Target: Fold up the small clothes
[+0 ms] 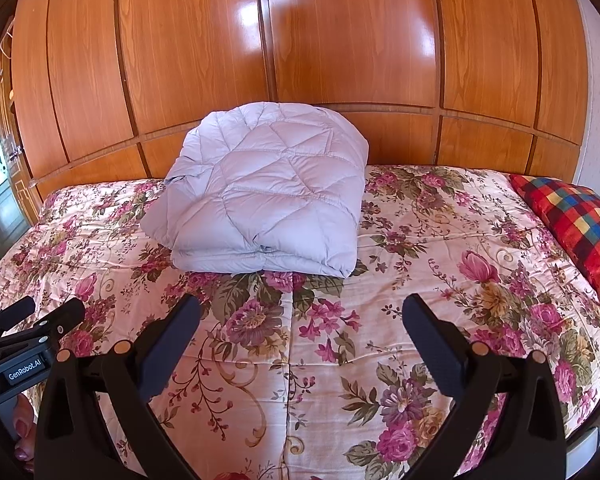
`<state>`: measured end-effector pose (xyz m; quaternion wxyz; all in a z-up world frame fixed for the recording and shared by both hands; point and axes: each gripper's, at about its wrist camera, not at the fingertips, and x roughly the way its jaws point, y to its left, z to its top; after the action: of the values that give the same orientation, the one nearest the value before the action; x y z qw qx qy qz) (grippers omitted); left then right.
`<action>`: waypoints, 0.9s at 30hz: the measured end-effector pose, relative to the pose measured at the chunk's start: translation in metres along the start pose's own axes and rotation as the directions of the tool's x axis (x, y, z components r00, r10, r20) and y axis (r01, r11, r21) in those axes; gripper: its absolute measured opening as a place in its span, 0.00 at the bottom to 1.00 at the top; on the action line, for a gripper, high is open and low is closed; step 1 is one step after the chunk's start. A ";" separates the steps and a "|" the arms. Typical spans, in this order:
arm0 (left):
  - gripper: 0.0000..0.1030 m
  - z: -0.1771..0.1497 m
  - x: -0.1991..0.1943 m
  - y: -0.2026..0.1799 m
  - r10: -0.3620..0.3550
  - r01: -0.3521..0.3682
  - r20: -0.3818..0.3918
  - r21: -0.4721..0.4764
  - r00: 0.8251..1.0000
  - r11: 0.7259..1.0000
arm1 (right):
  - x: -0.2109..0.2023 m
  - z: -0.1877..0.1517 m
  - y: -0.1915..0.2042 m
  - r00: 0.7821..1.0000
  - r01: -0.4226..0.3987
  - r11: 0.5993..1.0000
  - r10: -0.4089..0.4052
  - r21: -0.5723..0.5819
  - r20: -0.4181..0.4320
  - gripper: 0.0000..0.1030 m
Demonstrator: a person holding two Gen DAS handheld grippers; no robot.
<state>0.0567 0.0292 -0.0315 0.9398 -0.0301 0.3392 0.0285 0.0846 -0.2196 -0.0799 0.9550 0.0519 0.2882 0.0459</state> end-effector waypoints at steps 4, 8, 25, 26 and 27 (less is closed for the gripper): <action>0.96 0.000 0.000 0.000 -0.001 0.001 -0.003 0.001 1.000 1.000 | 0.000 0.000 0.000 1.000 0.000 1.000 0.000 0.000 -0.001 0.98; 0.96 -0.001 0.001 0.000 -0.002 0.002 -0.008 0.001 1.000 1.000 | 0.000 0.000 0.000 1.000 -0.001 1.000 0.001 0.000 -0.001 0.98; 0.96 -0.003 0.004 0.001 -0.005 0.005 -0.022 -0.001 1.000 1.000 | 0.001 0.000 0.000 1.000 -0.001 1.000 0.001 -0.002 -0.009 0.98; 0.96 -0.003 0.004 0.001 -0.005 0.005 -0.024 0.000 1.000 1.000 | 0.001 0.000 0.000 1.000 0.000 1.000 0.000 -0.002 -0.009 0.98; 0.97 -0.003 0.004 0.001 -0.005 0.006 -0.025 0.001 1.000 1.000 | 0.001 0.000 0.000 1.000 -0.001 1.000 0.001 -0.002 -0.007 0.98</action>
<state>0.0577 0.0305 -0.0367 0.9355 -0.0311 0.3509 0.0255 0.0855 -0.2196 -0.0807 0.9540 0.0511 0.2917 0.0470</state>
